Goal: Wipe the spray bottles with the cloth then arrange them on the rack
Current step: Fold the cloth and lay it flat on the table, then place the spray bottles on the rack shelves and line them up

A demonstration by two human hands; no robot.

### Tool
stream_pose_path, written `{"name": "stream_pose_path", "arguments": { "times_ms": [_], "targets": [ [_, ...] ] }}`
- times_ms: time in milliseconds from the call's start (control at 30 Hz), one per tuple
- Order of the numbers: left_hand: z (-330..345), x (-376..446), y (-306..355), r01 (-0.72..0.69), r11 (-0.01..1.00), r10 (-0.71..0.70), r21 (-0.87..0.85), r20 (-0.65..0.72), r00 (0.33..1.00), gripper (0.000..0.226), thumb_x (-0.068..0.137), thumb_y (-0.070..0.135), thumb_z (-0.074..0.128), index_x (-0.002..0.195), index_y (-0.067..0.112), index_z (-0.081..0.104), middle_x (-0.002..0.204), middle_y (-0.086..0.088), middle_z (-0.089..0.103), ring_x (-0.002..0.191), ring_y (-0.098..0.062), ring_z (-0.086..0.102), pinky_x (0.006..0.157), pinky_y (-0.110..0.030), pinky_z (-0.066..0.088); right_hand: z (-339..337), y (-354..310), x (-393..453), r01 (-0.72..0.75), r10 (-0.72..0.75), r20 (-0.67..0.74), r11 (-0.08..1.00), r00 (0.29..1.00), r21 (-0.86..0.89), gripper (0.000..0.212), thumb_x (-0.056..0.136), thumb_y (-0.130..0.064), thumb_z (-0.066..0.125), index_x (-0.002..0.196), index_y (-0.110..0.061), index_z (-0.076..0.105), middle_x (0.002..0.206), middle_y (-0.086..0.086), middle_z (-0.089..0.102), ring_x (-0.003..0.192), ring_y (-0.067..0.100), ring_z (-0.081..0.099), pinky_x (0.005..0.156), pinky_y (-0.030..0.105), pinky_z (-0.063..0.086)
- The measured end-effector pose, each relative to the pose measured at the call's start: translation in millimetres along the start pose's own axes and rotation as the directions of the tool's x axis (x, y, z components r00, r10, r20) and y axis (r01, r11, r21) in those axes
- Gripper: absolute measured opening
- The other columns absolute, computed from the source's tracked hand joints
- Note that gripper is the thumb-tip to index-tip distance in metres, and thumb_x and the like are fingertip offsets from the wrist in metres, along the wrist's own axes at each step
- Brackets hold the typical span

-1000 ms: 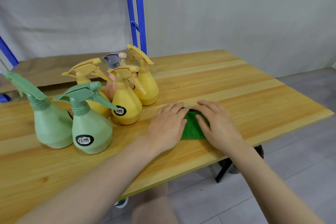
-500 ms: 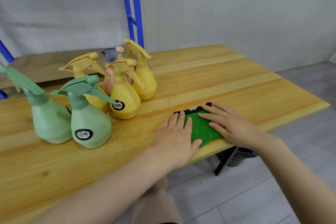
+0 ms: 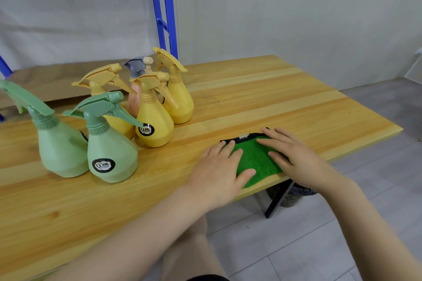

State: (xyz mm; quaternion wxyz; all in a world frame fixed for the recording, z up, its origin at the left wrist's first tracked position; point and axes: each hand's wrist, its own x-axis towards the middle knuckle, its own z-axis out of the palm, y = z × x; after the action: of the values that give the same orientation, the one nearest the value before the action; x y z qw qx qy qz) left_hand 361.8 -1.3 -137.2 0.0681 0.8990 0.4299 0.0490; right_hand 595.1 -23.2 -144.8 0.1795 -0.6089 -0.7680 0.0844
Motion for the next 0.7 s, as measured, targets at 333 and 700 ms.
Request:
{"name": "stream_pose_path", "arguments": {
  "times_ms": [333,700],
  "targets": [
    [-26.2,-53.1,-49.4,-0.049,0.977,0.000,-0.206,-0.230,0.973,0.053,0.097,0.056,0.032,0.141,0.030,0.045,0.150,0.011,0.040,0.138,-0.007,0.032,0.112,-0.023,0.023,-4.7,-84.1,14.3,0.061,-0.045,-0.087,0.978,0.995,0.197,0.035,0.099,-0.031,0.053,0.134,-0.035,0.055,0.144,-0.022,0.044,0.135,-0.008,0.033,0.105,0.004,0.020],
    [-39.0,-142.4,-113.5,0.040,0.932,-0.220,-0.360,-0.475,0.852,0.033,0.091,0.052,0.044,0.104,0.034,0.068,0.110,0.022,0.062,0.107,0.002,0.053,0.092,-0.015,0.040,39.6,-194.2,53.7,0.262,-0.246,-0.091,0.920,0.965,0.292,0.024,0.097,-0.021,0.057,0.119,-0.025,0.063,0.120,-0.013,0.062,0.112,0.001,0.053,0.095,0.018,0.040]
  ]
}}
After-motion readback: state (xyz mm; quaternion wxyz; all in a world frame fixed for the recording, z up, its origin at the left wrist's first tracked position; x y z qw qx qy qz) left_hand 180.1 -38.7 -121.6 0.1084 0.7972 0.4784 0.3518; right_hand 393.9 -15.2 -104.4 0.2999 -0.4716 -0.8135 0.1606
